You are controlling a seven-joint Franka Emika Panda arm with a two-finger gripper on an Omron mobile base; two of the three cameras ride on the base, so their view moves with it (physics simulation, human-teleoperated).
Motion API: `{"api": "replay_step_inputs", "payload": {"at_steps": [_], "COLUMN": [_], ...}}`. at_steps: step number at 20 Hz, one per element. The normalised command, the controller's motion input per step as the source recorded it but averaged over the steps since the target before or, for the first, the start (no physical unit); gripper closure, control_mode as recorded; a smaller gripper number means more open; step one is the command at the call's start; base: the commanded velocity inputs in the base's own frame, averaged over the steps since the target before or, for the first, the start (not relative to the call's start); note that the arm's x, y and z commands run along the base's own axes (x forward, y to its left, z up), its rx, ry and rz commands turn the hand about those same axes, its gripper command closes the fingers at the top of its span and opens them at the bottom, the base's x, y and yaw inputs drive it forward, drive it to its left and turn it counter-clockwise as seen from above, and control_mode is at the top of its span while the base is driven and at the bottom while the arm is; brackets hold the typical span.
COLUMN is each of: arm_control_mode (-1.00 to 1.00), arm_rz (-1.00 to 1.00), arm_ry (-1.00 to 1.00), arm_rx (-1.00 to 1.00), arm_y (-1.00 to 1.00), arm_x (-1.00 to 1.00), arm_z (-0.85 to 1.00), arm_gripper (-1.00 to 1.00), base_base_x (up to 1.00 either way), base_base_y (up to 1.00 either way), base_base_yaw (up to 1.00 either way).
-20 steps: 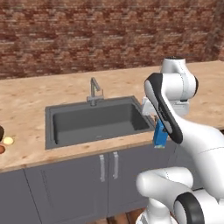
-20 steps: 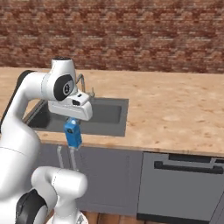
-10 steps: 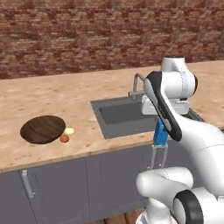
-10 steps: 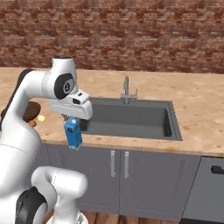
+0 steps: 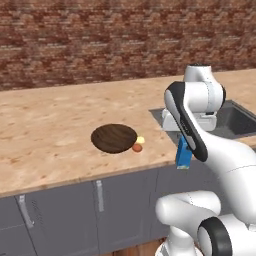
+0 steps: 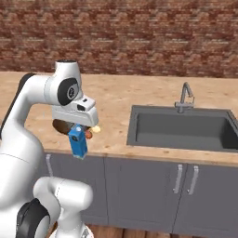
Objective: Gather the eggs and milk located in the vicinity of the sink area and place them right next to the bowl.
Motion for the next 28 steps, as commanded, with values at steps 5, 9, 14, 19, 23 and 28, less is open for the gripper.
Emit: {"api": "replay_step_inputs", "payload": {"at_steps": [5, 9, 14, 19, 23, 28], "arm_control_mode": [1.0, 1.0, 1.0, 1.0, 1.0, -1.0], "arm_rz": [0.0, 0.0, 0.0, 0.0, 0.0, 0.0], "arm_ry": [0.0, 0.0, 0.0, 0.0, 0.0, 0.0], "arm_rx": [0.0, 0.0, 0.0, 0.0, 0.0, 0.0], "arm_y": [0.0, 0.0, 0.0, 0.0, 0.0, 0.06], "arm_x": [0.0, 0.0, 0.0, 0.0, 0.0, 0.04], "arm_z": [0.0, 0.0, 0.0, 0.0, 0.0, 0.0], "arm_gripper": [1.0, 1.0, 1.0, 1.0, 1.0, 1.0], "base_base_x": [0.12, 0.33, 0.55, 0.66, 0.59, 0.09], "base_base_y": [0.99, 0.79, 0.52, 0.15, 0.07, 0.11], "base_base_yaw": [-0.02, 0.0, 0.0, 0.0, 0.0, 0.0]}}
